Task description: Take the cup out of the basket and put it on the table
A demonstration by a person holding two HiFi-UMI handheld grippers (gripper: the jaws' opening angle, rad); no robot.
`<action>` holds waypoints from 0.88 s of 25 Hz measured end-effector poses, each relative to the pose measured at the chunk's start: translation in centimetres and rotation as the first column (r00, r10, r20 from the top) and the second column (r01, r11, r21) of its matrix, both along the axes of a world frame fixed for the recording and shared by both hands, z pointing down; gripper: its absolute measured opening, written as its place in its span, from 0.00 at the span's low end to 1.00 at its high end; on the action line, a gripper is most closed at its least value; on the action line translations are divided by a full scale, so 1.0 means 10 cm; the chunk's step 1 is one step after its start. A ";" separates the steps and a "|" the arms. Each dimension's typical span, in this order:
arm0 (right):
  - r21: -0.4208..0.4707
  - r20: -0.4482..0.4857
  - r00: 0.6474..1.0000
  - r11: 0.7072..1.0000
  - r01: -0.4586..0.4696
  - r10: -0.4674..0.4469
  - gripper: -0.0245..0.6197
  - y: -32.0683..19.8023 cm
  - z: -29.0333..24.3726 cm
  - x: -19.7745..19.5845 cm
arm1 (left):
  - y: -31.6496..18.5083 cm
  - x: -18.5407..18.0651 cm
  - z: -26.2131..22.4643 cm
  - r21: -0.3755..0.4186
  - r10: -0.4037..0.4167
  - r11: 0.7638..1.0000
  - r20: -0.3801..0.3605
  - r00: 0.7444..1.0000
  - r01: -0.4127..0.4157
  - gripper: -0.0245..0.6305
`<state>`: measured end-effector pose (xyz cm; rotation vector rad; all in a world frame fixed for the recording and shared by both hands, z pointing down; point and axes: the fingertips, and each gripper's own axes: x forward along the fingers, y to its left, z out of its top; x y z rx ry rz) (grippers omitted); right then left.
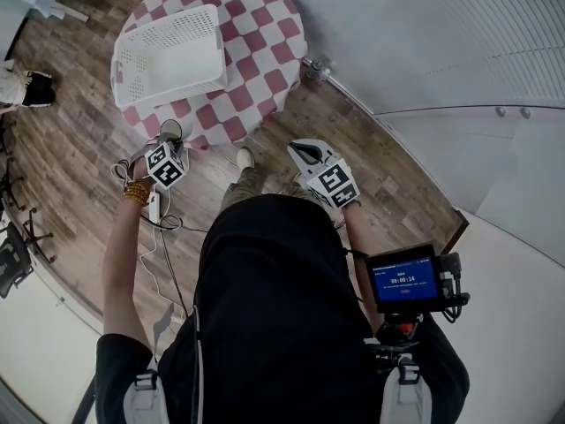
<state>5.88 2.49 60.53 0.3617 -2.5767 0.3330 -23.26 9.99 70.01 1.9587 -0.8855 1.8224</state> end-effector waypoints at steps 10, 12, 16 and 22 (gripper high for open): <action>0.000 -0.005 1.000 1.000 0.010 -0.010 0.05 0.00 -0.02 -0.03 | 0.00 -0.02 0.01 -0.008 -0.001 1.000 -0.003 1.000 0.001 0.09; 0.000 -0.009 1.000 1.000 0.012 -0.012 0.05 0.01 -0.02 -0.03 | 0.00 -0.02 0.01 -0.008 -0.001 1.000 -0.002 1.000 0.001 0.09; 0.000 -0.013 1.000 1.000 0.024 -0.024 0.05 0.02 -0.02 -0.04 | -0.01 -0.04 0.02 -0.009 -0.003 1.000 -0.003 1.000 0.003 0.09; 0.011 -0.028 0.999 0.999 0.046 -0.045 0.05 0.06 -0.01 -0.05 | -0.02 -0.02 0.03 -0.009 -0.001 1.000 -0.004 1.000 0.001 0.09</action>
